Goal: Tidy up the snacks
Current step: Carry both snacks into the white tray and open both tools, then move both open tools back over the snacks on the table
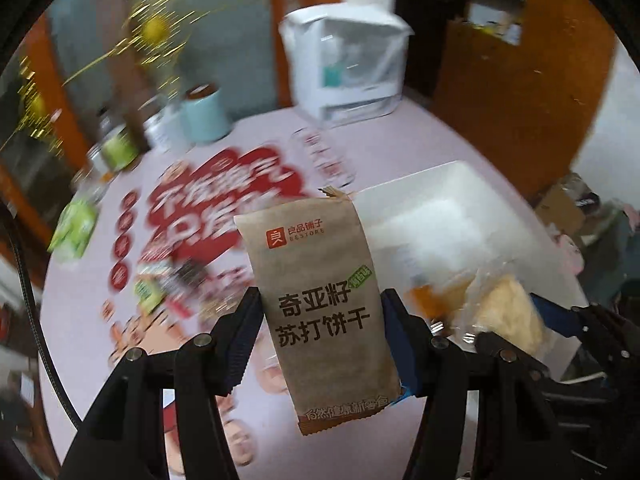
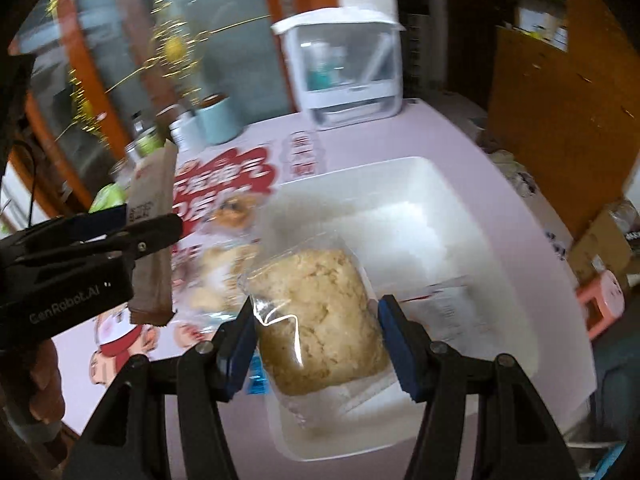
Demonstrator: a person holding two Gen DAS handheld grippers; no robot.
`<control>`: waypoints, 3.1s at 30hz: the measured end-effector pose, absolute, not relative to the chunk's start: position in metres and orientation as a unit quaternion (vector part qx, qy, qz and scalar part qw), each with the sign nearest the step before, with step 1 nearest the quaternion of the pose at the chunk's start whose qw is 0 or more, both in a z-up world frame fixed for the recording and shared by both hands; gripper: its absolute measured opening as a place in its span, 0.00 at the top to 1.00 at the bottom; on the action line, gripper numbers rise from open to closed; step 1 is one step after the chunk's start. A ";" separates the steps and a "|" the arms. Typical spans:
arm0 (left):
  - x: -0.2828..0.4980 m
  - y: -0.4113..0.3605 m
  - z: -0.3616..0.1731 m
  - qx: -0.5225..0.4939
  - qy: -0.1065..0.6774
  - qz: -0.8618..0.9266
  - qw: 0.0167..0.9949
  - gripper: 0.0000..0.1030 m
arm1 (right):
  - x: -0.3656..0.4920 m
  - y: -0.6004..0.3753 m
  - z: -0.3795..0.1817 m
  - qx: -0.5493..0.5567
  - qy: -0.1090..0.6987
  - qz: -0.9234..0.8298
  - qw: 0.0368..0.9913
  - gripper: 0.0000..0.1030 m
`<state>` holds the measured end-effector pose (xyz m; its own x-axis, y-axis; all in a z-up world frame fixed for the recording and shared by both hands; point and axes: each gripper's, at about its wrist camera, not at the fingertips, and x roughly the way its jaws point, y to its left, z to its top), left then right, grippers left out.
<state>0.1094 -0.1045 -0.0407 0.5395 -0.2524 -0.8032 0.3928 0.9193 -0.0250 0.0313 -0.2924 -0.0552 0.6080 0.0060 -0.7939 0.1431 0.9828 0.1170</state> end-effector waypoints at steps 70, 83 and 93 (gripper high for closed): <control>0.148 -0.211 -0.082 0.067 0.441 -0.154 0.881 0.20 | 0.043 -0.299 -0.061 0.073 0.443 0.001 0.893 0.16; 0.117 -0.014 -0.033 0.040 0.425 -0.050 0.903 0.17 | 0.068 -0.180 -0.037 0.036 0.440 0.051 0.896 0.16; 0.143 0.101 -0.056 0.034 0.429 0.032 0.902 0.16 | 0.159 -0.093 -0.040 0.014 0.457 0.084 0.885 0.16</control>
